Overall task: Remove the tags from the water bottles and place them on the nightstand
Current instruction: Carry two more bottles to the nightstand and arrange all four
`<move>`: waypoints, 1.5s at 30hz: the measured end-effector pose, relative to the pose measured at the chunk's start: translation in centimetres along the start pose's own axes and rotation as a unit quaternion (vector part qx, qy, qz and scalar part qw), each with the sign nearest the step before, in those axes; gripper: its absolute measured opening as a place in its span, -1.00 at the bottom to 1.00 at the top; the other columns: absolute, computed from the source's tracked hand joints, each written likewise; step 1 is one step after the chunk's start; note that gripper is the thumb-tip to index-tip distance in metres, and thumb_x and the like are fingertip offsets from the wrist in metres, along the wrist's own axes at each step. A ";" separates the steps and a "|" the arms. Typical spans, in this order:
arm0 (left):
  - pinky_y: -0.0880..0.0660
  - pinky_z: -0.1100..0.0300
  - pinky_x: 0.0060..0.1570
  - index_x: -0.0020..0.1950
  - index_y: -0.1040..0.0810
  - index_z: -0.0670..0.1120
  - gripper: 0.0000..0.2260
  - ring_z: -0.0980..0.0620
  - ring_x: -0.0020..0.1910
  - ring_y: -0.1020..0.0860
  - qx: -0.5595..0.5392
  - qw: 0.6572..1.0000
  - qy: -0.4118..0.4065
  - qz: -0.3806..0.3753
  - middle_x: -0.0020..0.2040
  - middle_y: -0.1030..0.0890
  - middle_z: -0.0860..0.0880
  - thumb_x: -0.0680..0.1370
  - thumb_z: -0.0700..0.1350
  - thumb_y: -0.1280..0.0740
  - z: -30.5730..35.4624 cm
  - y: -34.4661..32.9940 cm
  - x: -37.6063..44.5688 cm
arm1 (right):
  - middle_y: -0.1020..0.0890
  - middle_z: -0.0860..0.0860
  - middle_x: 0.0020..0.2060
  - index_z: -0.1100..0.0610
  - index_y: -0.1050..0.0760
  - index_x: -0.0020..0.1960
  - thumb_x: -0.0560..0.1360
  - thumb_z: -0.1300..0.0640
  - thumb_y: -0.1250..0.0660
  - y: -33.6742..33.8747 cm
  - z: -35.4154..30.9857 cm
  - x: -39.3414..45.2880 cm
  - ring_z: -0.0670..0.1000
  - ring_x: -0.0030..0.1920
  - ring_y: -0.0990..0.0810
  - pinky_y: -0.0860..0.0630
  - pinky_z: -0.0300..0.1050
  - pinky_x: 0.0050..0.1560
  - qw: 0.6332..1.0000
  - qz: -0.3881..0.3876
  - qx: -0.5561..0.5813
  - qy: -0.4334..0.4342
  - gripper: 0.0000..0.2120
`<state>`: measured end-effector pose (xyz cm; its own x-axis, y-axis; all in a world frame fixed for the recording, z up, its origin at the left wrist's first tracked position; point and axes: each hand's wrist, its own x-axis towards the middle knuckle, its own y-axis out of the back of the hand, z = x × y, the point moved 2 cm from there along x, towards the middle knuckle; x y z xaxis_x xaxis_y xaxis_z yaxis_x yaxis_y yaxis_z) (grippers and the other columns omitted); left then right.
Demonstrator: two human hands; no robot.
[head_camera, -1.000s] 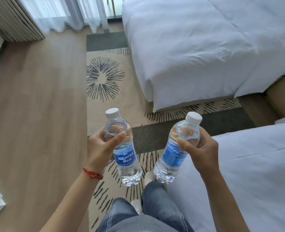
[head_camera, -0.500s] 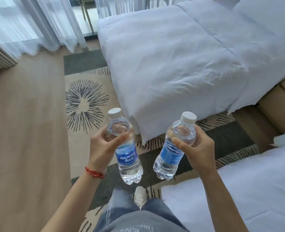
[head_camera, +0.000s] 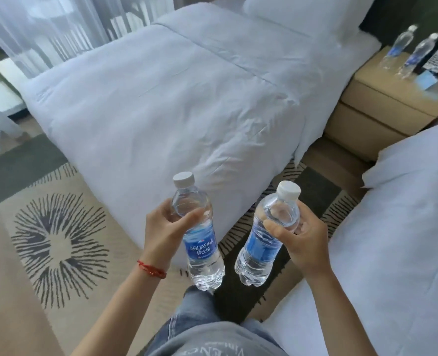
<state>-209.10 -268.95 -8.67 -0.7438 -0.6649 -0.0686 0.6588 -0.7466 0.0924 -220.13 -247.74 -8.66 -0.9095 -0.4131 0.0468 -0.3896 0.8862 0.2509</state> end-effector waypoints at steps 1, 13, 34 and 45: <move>-0.54 0.35 -0.31 -0.18 -0.62 0.00 -0.74 0.16 -0.28 -0.63 0.005 1.000 0.000 -0.017 -0.28 -0.69 0.11 0.19 -0.08 -0.56 0.3 -0.6 2.0 | -0.56 -0.32 -0.10 -0.19 -0.42 0.02 0.21 -0.08 -0.43 0.1 0.0 1.1 -0.41 -0.02 -0.54 -0.48 -0.52 -0.22 1.000 0.019 -0.001 -0.003 -0.60; -0.52 0.37 -0.30 -0.15 -0.63 0.07 -0.71 0.12 -0.21 -0.65 0.020 0.968 -0.033 -0.247 -0.21 -0.70 0.12 0.18 0.11 -0.45 2.9 -12.1 17.2 | -0.63 -0.35 -0.17 -0.19 -0.50 -0.05 0.20 -0.11 -0.44 5.0 1.2 8.7 -0.28 -0.08 -0.60 -0.48 -0.49 -0.24 0.967 0.251 -0.008 -0.048 -0.67; -0.51 0.40 -0.30 -0.16 -0.63 0.07 -0.75 0.13 -0.20 -0.65 -0.025 0.943 -0.060 -0.327 -0.21 -0.70 0.12 0.22 0.10 -0.44 7.4 -42.6 28.6 | -0.67 -0.18 -0.13 0.00 -0.55 0.07 0.16 -0.16 -0.45 28.0 7.8 25.8 -0.18 -0.09 -0.62 -0.49 -0.43 -0.21 0.941 0.329 -0.011 -0.073 -0.48; -0.52 0.37 -0.27 -0.12 -0.62 -0.02 -0.70 0.10 -0.21 -0.65 -0.035 0.937 -0.044 -0.346 -0.21 -0.70 0.06 0.22 0.08 -0.44 8.6 -57.0 38.7 | -0.67 -0.18 -0.16 0.03 -0.55 0.06 0.14 -0.18 -0.42 37.4 11.7 39.7 -0.20 -0.11 -0.61 -0.48 -0.44 -0.25 0.938 0.334 -0.021 -0.092 -0.46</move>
<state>-276.40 -251.95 -8.01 -0.9998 -0.0200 -0.0049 0.0201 -0.9998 -0.0091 -272.51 -228.57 -8.68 -0.9595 0.2786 0.0407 0.2793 0.9234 0.2635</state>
